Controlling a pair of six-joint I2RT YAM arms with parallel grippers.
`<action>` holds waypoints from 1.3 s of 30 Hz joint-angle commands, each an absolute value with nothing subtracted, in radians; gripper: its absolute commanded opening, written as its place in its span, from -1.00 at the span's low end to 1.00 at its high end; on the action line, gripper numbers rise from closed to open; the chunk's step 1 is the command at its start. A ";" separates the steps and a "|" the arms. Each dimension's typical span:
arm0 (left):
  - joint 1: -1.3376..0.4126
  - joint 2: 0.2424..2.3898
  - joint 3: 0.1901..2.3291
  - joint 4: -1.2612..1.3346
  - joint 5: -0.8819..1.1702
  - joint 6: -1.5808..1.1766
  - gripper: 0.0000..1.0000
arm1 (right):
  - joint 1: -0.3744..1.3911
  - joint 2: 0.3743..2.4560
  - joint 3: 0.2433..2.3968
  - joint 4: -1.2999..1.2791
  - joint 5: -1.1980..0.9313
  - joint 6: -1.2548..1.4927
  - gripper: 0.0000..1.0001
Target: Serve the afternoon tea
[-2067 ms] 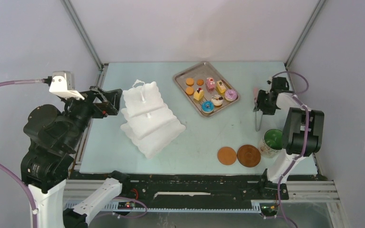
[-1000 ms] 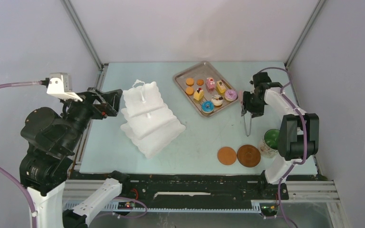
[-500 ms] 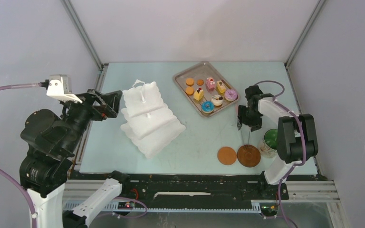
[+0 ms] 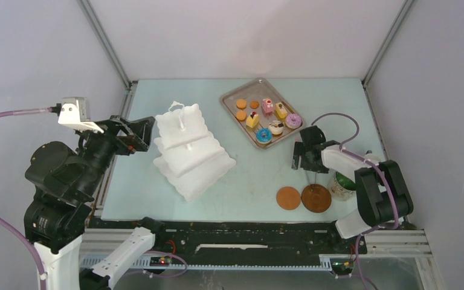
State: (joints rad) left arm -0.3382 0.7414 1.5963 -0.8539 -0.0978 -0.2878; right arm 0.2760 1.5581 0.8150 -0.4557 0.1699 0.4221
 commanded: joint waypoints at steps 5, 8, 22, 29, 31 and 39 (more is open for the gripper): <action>-0.348 0.727 1.588 -0.845 -0.089 -0.279 0.96 | 0.343 1.486 0.761 -0.343 0.349 0.567 0.68; -0.349 0.722 1.588 -0.844 -0.090 -0.279 0.96 | 0.341 1.497 0.761 -0.360 0.330 0.569 0.55; -0.348 0.695 1.582 -0.855 -0.103 -0.283 0.96 | 0.320 1.480 0.770 -0.391 0.283 0.523 -0.12; -0.348 0.727 1.595 -0.852 -0.089 -0.336 0.93 | 0.227 1.335 0.803 -0.472 0.083 0.431 -0.15; -0.348 0.732 1.586 -0.838 -0.090 -0.362 0.93 | 0.154 1.321 0.825 -0.509 -0.073 0.410 -0.14; -0.348 0.746 1.574 -0.819 -0.094 -0.445 0.91 | 0.009 1.352 0.938 -0.728 -0.631 0.352 -0.05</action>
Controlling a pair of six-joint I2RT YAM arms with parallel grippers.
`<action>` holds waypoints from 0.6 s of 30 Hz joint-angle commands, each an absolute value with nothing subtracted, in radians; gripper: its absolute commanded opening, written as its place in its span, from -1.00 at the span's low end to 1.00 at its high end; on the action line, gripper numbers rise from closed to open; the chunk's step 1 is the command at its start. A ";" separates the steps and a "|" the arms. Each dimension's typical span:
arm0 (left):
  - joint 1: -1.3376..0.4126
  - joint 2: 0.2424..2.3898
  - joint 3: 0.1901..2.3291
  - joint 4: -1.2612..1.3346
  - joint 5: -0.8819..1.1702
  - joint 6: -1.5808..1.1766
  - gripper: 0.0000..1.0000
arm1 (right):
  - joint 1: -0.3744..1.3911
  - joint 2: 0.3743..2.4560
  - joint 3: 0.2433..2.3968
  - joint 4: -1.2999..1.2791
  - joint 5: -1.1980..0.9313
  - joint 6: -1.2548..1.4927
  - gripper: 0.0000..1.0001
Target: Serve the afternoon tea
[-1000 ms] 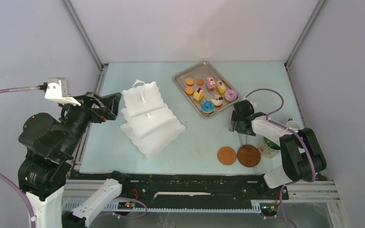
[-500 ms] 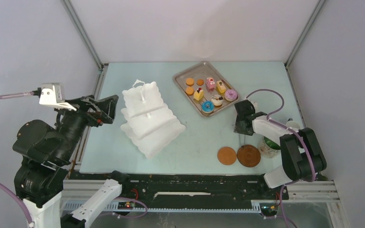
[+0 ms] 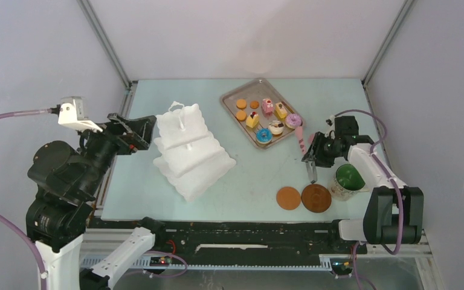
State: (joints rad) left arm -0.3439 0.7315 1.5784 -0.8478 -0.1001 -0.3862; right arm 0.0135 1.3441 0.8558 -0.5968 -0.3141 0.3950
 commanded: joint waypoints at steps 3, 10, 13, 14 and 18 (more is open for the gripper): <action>-0.349 0.744 1.574 -0.827 -0.089 -0.464 0.90 | 0.009 1.353 0.979 -0.779 -0.691 0.373 -0.01; -0.349 0.733 1.571 -0.855 -0.053 -0.530 0.88 | 0.021 1.395 1.076 -0.848 -0.717 0.384 0.01; -0.348 0.736 1.586 -0.865 -0.022 -0.547 0.87 | 0.038 1.421 1.098 -0.846 -0.743 0.431 0.02; -0.348 0.735 1.584 -0.866 -0.018 -0.552 0.86 | 0.042 1.431 1.106 -0.843 -0.744 0.443 0.02; -0.348 0.727 1.573 -0.874 -0.020 -0.553 0.86 | 0.033 1.477 1.131 -0.800 -0.765 0.503 0.04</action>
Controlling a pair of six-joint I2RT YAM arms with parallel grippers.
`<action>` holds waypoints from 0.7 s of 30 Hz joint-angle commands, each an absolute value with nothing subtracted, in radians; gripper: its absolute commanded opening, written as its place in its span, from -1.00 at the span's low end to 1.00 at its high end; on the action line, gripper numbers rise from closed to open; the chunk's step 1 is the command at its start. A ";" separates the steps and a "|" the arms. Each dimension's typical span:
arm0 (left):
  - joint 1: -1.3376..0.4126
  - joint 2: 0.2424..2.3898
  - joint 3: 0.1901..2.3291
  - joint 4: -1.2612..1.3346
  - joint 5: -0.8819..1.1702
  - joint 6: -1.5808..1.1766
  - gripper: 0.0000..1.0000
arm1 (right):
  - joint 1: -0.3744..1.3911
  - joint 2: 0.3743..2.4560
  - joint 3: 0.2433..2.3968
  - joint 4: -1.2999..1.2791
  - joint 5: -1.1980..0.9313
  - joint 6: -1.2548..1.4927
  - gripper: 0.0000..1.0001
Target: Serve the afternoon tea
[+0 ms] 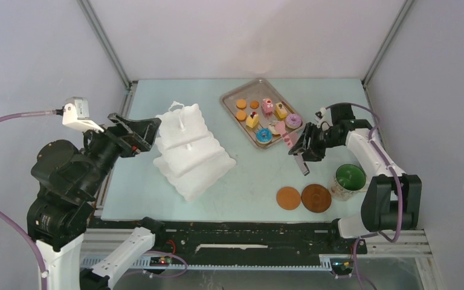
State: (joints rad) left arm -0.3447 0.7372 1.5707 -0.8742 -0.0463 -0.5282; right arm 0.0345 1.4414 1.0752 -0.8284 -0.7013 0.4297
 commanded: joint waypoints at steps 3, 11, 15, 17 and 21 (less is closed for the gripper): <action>-0.348 0.738 1.588 -0.907 -0.008 -0.528 0.86 | 0.011 1.506 1.143 -0.748 -0.784 0.549 0.05; -0.348 0.786 1.683 -1.018 -0.029 -0.420 0.87 | -0.057 1.634 1.264 -0.774 -0.751 0.549 0.02; -0.349 0.809 1.716 -1.038 -0.036 -0.371 0.87 | -0.096 1.679 1.309 -0.780 -0.752 0.532 -0.05; -0.351 0.809 1.715 -1.029 -0.041 -0.359 0.88 | -0.108 1.704 1.334 -0.780 -0.760 0.515 -0.05; -0.379 0.812 1.720 -1.025 -0.070 -0.326 0.89 | -0.135 1.760 1.400 -0.833 -0.742 0.473 -0.03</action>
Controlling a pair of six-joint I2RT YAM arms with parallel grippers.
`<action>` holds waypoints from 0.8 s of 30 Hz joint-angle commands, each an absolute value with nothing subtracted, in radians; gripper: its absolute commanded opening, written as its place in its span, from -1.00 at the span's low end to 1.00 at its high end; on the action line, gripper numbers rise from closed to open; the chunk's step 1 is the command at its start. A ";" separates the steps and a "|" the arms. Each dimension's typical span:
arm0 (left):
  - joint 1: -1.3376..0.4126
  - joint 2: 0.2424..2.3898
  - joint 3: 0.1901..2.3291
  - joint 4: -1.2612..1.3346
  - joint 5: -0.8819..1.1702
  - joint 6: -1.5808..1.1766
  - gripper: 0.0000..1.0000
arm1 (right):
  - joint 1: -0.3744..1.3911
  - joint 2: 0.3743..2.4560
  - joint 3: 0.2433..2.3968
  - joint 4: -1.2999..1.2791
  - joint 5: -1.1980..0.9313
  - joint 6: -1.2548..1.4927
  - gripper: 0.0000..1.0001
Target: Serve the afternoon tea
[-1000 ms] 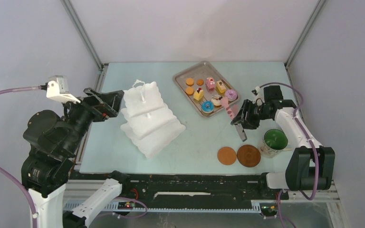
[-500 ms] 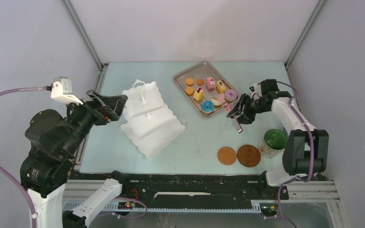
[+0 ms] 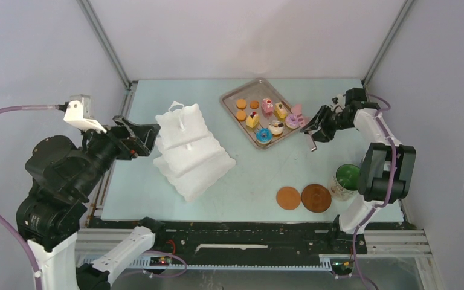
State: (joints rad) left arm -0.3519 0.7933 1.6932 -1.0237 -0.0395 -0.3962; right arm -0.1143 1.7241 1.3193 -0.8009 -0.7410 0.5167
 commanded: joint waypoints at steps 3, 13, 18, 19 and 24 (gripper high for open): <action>-0.392 0.821 1.725 -1.031 -0.107 -0.312 0.90 | -0.144 1.801 1.429 -0.852 -0.744 0.444 -0.04; -0.393 0.869 1.752 -1.018 -0.096 -0.342 0.89 | -0.139 1.911 1.548 -0.951 -0.662 0.358 -0.08; -0.393 0.853 1.725 -1.005 -0.085 -0.360 0.88 | -0.134 1.925 1.550 -0.973 -0.617 0.325 -0.07; -0.394 0.849 1.717 -1.000 -0.083 -0.360 0.88 | -0.132 1.933 1.549 -0.974 -0.614 0.322 -0.07; -0.393 0.855 1.724 -1.006 -0.086 -0.350 0.88 | -0.114 1.956 1.553 -0.960 -0.617 0.325 -0.10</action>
State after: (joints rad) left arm -0.3870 0.8524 1.7218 -1.0306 -0.0933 -0.3508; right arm -0.1345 1.9320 1.5124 -0.9581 -0.6228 0.3428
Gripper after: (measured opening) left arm 0.941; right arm 0.465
